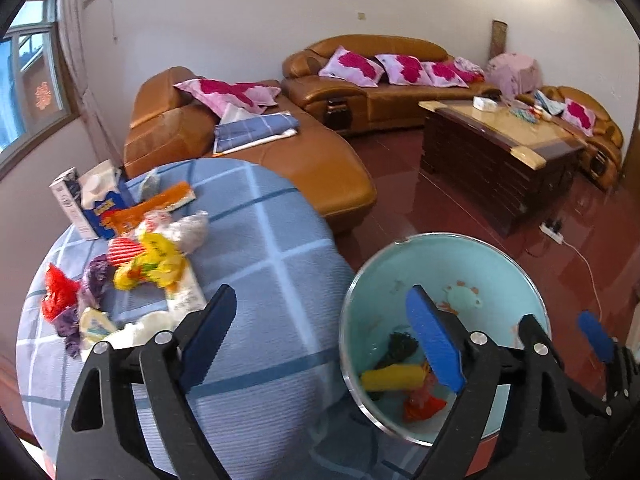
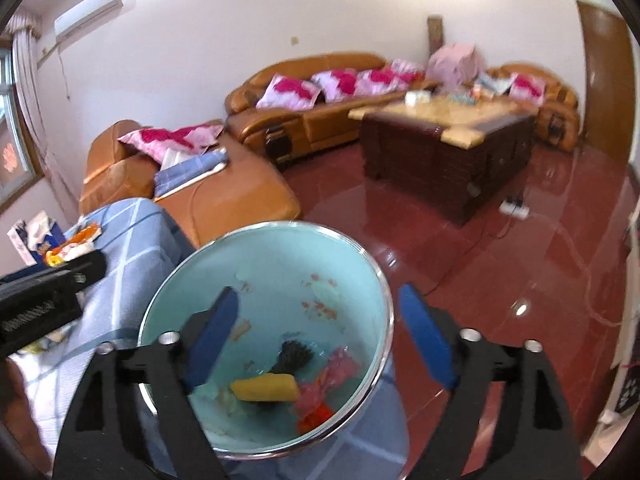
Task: Collect trash
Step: 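Grasp the red plastic bag with the left tool while the right tool grasps the white plastic bag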
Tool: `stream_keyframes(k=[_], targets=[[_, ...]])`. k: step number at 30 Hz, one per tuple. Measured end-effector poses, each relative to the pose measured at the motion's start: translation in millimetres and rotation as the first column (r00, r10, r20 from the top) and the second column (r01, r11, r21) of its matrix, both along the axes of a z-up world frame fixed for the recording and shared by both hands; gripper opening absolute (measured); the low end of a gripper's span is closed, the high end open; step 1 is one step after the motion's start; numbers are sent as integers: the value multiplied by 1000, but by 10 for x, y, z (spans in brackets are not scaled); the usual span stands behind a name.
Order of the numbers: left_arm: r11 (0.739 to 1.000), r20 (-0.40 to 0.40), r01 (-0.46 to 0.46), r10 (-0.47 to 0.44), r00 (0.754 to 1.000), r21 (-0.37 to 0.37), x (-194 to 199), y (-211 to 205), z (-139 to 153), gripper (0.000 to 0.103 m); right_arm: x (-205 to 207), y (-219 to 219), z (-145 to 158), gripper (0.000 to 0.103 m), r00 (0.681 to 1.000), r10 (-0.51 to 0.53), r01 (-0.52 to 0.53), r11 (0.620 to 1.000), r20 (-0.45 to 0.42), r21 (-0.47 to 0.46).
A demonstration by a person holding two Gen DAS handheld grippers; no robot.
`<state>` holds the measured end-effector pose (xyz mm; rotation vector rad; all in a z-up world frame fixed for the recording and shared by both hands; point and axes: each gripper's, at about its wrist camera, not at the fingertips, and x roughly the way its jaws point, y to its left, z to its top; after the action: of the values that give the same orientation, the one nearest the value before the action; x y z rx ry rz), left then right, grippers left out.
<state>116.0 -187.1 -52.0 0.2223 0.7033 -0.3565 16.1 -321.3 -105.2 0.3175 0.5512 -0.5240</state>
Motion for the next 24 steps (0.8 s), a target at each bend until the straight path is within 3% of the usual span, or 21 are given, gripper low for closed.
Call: stream_keyframes(k=[4, 10, 24], targets=[[999, 5, -33, 33, 999, -8, 9, 179, 55, 87, -79, 117, 71, 94, 998, -39, 45, 994, 58, -95], [996, -6, -85, 85, 996, -24, 29, 447, 68, 90, -17, 283, 150, 94, 999, 42, -41, 986, 0, -161], [975, -52, -220, 219, 974, -27, 191, 1330, -58, 90, 289, 939, 344, 94, 976, 218, -218, 967, -19, -134]])
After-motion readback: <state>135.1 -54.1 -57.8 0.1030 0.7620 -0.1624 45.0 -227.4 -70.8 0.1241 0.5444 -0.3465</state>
